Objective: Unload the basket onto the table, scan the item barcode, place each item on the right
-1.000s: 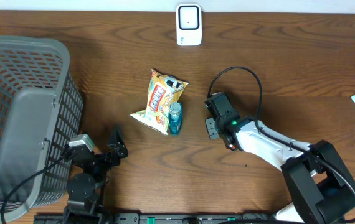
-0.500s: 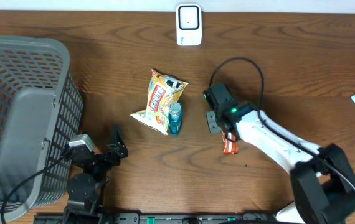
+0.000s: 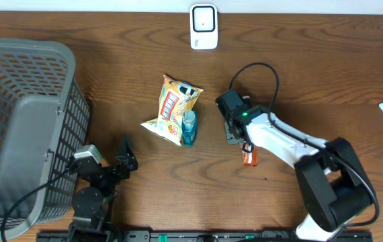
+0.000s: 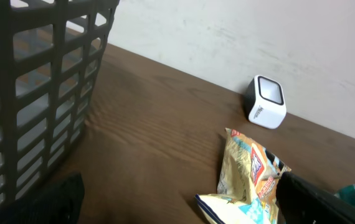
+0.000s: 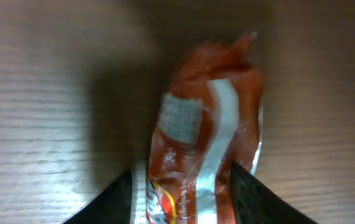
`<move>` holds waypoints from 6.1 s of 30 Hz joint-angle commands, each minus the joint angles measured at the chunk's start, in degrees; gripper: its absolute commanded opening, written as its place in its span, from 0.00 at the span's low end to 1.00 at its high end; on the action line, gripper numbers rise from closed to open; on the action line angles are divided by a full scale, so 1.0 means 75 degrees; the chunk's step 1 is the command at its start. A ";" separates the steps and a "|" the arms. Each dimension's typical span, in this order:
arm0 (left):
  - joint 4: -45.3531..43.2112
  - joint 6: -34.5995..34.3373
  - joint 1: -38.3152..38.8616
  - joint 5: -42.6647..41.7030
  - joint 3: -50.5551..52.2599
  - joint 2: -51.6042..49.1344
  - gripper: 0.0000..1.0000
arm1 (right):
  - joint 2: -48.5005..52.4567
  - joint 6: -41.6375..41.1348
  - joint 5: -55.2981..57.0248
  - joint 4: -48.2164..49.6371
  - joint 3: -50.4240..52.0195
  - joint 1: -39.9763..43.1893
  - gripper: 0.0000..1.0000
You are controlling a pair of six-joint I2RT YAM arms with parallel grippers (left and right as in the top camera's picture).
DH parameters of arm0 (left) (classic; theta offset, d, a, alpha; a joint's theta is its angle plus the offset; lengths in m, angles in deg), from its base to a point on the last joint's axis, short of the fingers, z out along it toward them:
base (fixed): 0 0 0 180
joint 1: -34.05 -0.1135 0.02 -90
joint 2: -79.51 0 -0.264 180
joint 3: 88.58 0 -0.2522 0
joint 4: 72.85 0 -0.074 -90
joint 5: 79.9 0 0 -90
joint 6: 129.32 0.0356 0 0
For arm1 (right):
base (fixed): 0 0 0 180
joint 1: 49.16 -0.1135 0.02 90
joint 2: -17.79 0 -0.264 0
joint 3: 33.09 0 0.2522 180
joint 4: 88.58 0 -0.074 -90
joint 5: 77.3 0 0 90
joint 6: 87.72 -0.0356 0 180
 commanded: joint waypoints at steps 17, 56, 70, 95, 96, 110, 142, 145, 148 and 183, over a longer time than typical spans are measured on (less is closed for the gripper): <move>0.0160 0.0096 -0.0035 0.0096 0.0175 0.0023 0.98 | 0.1492 0.0262 -0.2553 -0.0997 0.0058 0.1084 0.01; 0.0160 0.0096 -0.0035 0.0096 0.0175 0.0023 0.98 | -0.0417 -0.7434 -0.1008 -0.2809 -0.0498 0.1274 0.02; 0.0160 0.0096 -0.0035 0.0096 0.0178 0.0023 0.98 | 0.0612 -0.6324 -0.1046 -0.3037 -0.0460 0.1501 0.89; 0.0160 0.0096 -0.0035 0.0096 0.0175 0.0023 0.98 | 0.0175 -0.4097 -0.2308 -0.1623 0.0676 0.1941 0.01; 0.0160 0.0093 -0.0035 0.0096 0.0175 0.0023 0.98 | 0.0041 -0.4062 -0.2343 -0.1641 0.0644 0.1941 0.01; 0.0160 0.0096 -0.0035 0.0096 0.0175 0.0023 0.98 | -0.2891 -0.3914 -0.2559 -0.2241 0.0612 0.1938 0.01; 0.0160 0.0096 -0.0035 0.0096 0.0175 0.0023 0.98 | -0.3284 -0.6607 0.0198 -0.0615 0.0621 0.0810 0.01; 0.0160 0.0096 -0.0035 0.0096 0.0175 0.0023 0.98 | -0.3284 -0.6607 0.0265 -0.0300 0.0621 0.0580 0.01; 0.0160 0.0096 -0.0035 0.0096 0.0175 0.0023 0.97 | -0.3284 -0.6601 0.0326 0.0006 0.0621 0.0501 0.01; 0.0160 0.0093 -0.0035 0.0096 0.0178 0.0023 0.98 | 0.4211 -0.2110 -0.2556 1.4653 -0.3188 0.1687 0.01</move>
